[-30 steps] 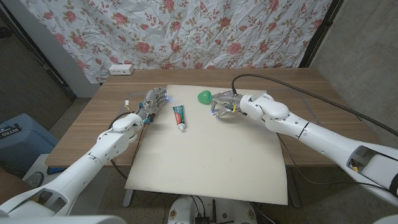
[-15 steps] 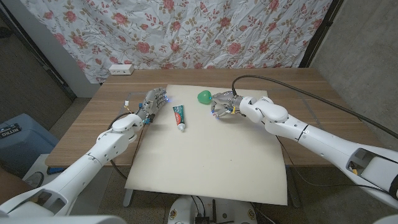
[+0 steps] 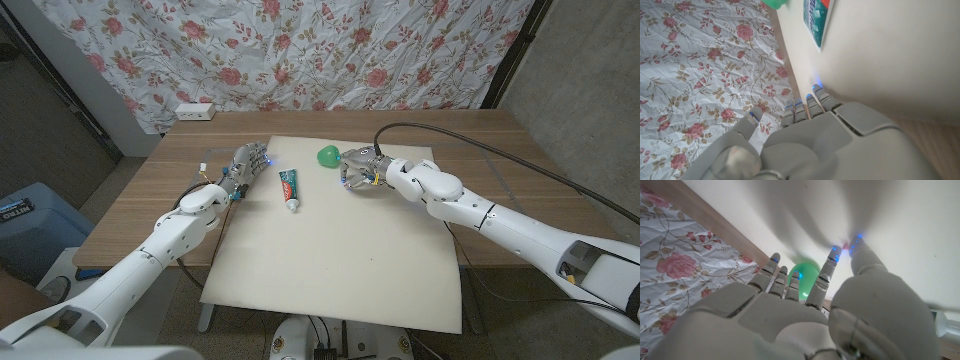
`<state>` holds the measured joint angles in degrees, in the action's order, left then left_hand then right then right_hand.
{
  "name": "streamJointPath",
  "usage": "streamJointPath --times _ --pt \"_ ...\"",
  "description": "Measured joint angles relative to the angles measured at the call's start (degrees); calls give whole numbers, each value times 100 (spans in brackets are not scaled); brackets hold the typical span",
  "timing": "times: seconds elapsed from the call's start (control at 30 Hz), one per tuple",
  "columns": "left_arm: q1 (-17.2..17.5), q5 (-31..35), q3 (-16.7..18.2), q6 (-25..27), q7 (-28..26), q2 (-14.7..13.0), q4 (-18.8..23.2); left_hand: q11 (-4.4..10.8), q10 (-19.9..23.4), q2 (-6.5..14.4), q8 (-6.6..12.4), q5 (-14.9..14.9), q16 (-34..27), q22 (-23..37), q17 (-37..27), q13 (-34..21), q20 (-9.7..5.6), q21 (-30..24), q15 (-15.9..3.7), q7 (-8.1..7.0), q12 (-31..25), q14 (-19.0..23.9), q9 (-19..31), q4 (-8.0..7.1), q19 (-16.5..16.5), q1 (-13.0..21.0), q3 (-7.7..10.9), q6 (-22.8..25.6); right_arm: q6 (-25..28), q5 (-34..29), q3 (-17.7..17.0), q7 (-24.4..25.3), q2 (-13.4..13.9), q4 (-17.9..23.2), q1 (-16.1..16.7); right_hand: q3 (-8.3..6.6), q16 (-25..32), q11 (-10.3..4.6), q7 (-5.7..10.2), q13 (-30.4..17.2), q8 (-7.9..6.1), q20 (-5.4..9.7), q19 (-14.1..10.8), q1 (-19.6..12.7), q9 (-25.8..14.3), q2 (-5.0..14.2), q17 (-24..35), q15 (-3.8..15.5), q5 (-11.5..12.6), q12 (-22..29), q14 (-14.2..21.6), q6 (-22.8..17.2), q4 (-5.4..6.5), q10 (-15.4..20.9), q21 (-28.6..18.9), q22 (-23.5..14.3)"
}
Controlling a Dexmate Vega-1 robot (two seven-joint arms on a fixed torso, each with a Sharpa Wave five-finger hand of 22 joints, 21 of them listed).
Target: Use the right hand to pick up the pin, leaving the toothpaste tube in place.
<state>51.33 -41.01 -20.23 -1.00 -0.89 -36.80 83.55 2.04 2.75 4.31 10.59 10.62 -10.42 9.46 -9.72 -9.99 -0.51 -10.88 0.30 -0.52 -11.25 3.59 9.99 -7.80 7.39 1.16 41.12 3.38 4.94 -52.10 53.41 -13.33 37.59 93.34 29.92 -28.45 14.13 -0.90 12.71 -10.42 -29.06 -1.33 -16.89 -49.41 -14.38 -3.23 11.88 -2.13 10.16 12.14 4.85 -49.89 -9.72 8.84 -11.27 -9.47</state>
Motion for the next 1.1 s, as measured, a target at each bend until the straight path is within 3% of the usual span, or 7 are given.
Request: streamJointPath --times 0.63,1.1 --pt "19 -18 6 21 -18 -12 16 0 0 0 0 0 0 0 0 0 0 0 0 0 0 0 0 0 0 0 0 0 -88 -99 37 555 -2 -226 60 118 50 -125 0 0 -344 122 -287 -157 -50 -98 28 225 24 0 265 -570 -8 428 0 1" --pt "50 -26 7 22 14 -37 33 0 0 0 0 0 0 0 0 0 0 0 0 0 0 0 0 0 0 0 0 0 -95 -145 61 716 -3 -271 68 119 94 -259 21 0 -431 164 -368 -242 -50 -13 31 276 47 0 316 -795 -8 623 0 1"
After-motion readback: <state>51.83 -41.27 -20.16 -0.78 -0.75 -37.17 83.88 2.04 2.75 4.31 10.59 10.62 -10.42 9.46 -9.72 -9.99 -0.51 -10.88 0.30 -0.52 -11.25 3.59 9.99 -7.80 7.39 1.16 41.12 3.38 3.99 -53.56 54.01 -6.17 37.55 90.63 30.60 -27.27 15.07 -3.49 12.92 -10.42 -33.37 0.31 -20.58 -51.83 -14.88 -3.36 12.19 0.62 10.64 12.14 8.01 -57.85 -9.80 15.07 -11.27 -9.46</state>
